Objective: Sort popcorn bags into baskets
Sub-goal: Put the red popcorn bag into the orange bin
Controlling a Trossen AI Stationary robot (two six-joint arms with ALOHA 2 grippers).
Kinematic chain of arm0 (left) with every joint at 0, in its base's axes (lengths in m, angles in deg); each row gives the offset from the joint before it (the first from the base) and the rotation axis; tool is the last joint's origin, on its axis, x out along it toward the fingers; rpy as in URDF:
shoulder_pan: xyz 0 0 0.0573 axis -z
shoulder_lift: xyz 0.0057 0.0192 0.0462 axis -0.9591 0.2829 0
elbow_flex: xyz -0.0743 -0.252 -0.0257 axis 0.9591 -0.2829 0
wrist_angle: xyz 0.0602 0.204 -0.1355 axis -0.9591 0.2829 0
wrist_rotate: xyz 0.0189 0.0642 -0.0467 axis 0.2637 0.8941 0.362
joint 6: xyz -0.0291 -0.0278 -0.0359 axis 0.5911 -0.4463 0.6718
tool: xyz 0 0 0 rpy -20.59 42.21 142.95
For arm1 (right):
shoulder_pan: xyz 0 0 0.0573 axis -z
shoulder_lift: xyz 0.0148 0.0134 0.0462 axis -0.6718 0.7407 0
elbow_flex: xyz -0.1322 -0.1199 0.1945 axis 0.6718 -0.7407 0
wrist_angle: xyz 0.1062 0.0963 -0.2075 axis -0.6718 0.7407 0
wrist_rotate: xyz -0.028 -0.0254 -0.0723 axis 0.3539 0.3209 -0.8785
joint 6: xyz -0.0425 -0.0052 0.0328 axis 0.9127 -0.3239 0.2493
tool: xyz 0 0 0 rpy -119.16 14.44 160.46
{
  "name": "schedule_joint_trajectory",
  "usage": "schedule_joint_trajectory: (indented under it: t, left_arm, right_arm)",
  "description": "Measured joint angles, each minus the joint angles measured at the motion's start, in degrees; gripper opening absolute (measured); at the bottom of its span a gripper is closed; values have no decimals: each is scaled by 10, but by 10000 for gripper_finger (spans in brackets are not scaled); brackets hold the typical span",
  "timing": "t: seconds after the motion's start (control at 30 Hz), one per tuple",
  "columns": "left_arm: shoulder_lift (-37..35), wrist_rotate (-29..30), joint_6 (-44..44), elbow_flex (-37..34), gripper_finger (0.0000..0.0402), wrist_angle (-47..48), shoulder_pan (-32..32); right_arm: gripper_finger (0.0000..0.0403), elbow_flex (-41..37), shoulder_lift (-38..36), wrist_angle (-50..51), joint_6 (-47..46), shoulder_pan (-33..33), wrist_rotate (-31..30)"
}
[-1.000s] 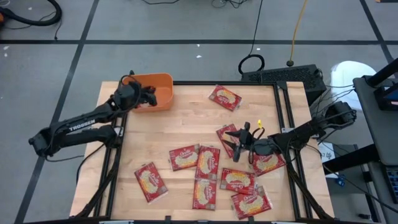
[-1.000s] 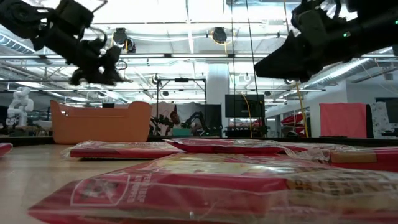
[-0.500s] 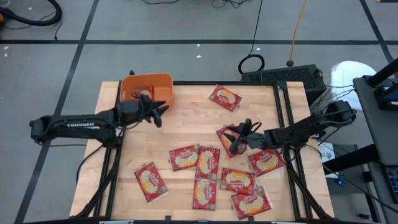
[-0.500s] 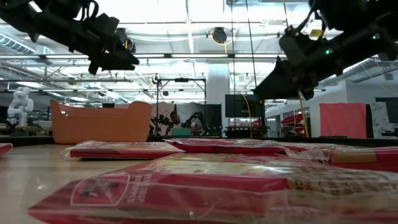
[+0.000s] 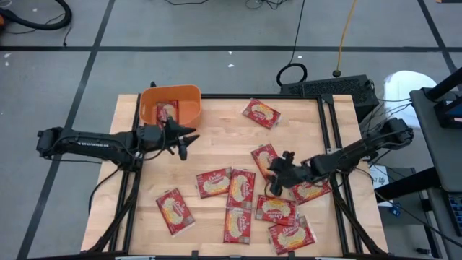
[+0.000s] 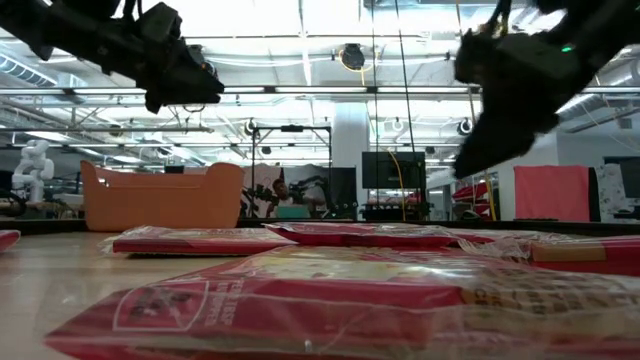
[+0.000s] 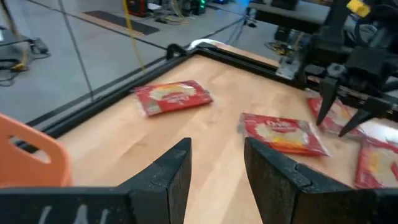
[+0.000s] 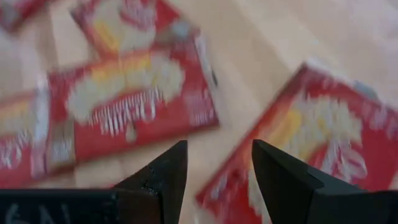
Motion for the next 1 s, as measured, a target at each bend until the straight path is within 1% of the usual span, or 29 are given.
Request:
schedule_joint_trajectory:
  t: [0.07, 0.13, 0.27, 0.33, 0.43, 0.57, 0.7, 0.8, 0.93, 1.0]
  left_arm:
    - [1, 0, -1, 0, 152, 8, 9]
    - [8, 1, -3, 0, 152, -3, 19]
    - [22, 3, -5, 0, 152, -6, 30]
    - [31, 4, -7, 0, 152, -7, 32]
    - [50, 3, -8, 0, 152, -28, 32]
    - [78, 4, -12, 0, 152, -70, 32]
    - [105, 3, -13, 0, 152, -112, 32]
    - [125, 3, -21, 0, 152, -137, 32]
    - [149, 3, -31, 0, 152, -168, 31]
    - [156, 3, -31, 0, 152, -182, 31]
  right_arm:
    - [171, 15, -1, 62, -36, -19, -1]
    - [171, 19, -1, 114, -77, -37, -1]
    - [171, 19, 0, 196, -153, -71, -1]
    - [171, 16, 0, 226, -178, -80, -2]
    - [171, 2, 0, 233, -192, -84, -29]
    - [171, -24, -1, 224, -204, -85, -48]
    - [171, -64, -1, 182, -223, -82, -38]
    - [171, -99, -1, 121, -236, -82, -33]
    - [170, -153, -4, 11, -238, -81, -51]
    - [162, -173, -4, -31, -243, -77, -59]
